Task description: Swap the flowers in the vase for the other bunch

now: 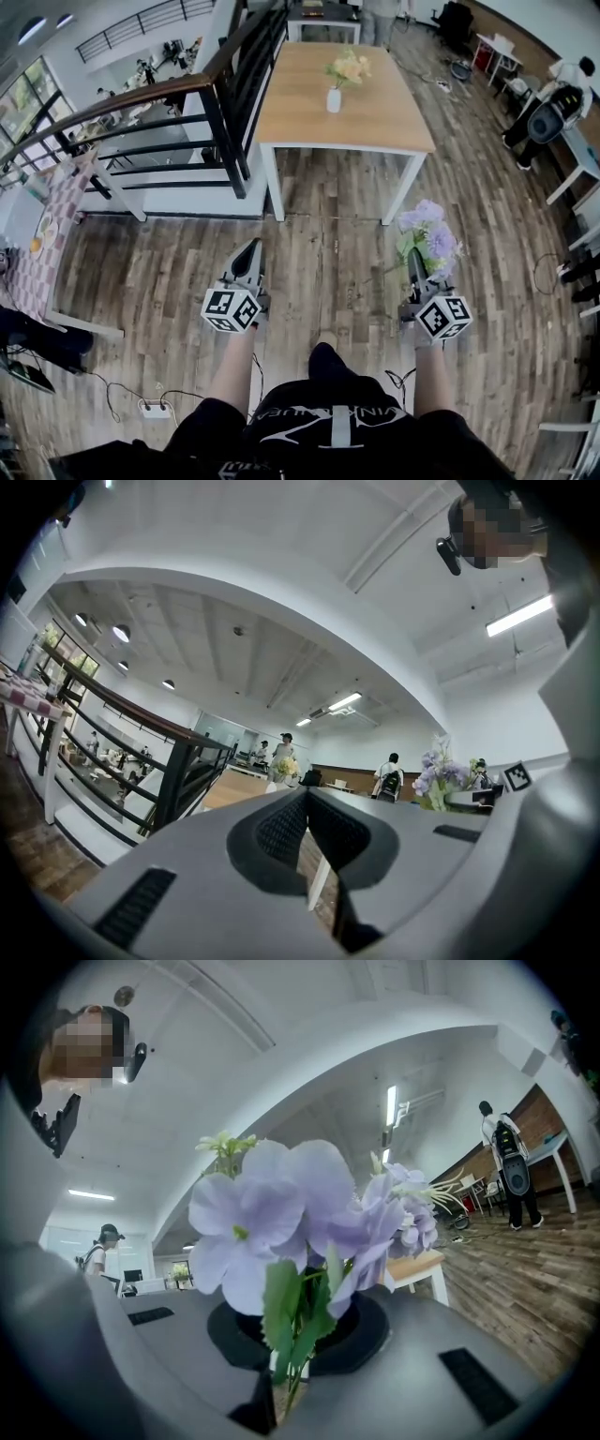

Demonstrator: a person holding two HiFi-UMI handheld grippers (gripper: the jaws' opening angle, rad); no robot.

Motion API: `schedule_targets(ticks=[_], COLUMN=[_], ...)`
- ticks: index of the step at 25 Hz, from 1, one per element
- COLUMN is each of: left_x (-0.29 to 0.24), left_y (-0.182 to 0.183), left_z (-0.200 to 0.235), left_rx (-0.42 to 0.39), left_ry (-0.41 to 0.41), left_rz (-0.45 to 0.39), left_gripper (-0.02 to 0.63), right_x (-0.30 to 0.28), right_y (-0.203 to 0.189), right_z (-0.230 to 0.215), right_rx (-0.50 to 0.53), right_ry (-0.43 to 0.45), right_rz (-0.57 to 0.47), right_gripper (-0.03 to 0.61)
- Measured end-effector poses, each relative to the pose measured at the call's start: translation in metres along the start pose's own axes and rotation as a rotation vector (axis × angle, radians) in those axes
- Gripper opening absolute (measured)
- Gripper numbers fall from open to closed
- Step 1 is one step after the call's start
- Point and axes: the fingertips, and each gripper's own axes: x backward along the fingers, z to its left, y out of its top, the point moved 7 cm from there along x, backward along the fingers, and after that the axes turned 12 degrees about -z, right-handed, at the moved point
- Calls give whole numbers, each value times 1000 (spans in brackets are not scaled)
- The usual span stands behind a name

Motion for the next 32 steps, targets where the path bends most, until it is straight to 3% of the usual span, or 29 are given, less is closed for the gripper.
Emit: schedule_targets(ticks=[20, 32], left_x=[-137, -172], left_y=[-46, -62], left_z=[30, 39], left_rx=[3, 9], left_ry=[10, 20], left_rz=[15, 42], left_gripper=[9, 11], right_x=[-118, -155], right_y=[-12, -17], right_z=[-100, -117], right_rx=[-24, -53], right_ry=[-3, 28], right_rz=[-13, -12], right_gripper=[48, 48])
